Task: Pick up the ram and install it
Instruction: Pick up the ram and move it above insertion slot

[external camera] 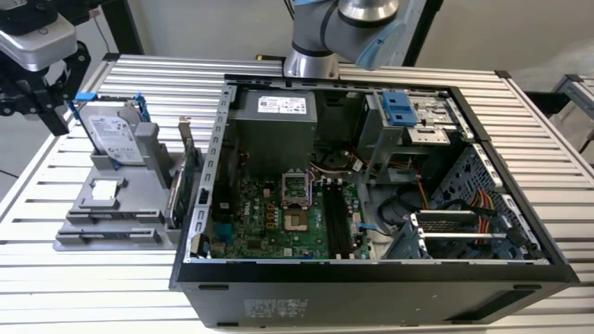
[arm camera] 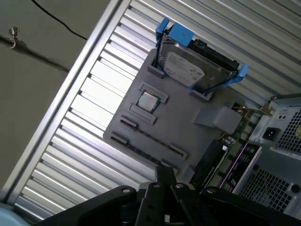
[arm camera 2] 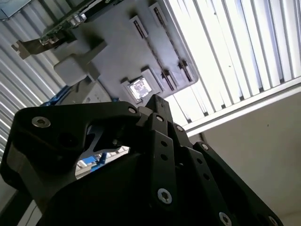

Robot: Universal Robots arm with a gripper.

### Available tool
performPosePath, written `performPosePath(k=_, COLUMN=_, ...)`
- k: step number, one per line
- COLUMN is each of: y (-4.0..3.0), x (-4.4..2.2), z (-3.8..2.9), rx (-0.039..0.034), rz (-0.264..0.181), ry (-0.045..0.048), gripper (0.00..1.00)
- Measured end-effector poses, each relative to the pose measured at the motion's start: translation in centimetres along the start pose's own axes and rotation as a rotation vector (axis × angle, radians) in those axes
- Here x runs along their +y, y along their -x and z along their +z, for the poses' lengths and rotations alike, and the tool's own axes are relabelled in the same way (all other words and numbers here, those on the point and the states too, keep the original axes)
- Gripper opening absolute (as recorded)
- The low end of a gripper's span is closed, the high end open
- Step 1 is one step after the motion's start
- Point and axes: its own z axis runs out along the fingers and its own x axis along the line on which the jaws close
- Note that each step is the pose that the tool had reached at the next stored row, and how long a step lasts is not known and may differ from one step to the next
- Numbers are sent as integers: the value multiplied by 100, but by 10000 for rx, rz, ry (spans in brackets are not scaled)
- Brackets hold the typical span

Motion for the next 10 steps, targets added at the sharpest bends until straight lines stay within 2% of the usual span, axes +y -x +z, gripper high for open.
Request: performPosePath(k=10, y=0, x=0, z=0, rx=54, rz=-1095, ry=15, gripper=0)
